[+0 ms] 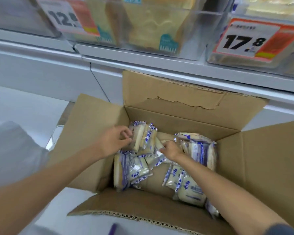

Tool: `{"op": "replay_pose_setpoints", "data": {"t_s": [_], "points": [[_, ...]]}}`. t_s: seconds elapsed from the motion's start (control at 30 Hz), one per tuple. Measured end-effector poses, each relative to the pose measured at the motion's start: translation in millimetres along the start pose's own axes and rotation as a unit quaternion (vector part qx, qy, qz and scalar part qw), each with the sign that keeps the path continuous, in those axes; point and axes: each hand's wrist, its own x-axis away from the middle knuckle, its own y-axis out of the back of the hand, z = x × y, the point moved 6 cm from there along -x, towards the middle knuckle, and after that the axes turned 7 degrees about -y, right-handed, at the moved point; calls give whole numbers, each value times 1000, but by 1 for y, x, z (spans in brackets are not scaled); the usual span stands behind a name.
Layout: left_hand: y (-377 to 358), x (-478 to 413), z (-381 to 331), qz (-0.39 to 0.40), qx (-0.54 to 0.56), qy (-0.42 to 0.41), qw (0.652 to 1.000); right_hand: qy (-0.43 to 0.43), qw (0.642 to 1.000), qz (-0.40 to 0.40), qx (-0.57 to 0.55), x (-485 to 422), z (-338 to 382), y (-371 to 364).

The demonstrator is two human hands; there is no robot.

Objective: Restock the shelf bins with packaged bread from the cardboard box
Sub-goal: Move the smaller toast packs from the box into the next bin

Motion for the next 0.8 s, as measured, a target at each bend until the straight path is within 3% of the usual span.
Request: {"op": "replay_pose_setpoints", "data": {"t_s": [0.17,0.4,0.5,0.57,0.67,0.8], "points": [[-2,-4,-2,5,46,21,999,1,990,21,-139,18,-6,8],[5,-1,-18,-33,105,33,993,163,981,-53,-95,101,17,118],[-10,2,-41,18,207,42,977,194,957,-3,-215,123,35,139],[-25,3,-49,61,281,50,957,189,939,26,-286,124,44,138],[-19,5,-36,26,297,81,951,157,926,31,-342,115,44,127],[9,11,-15,-27,322,63,944,79,956,47,-280,87,17,93]]}}
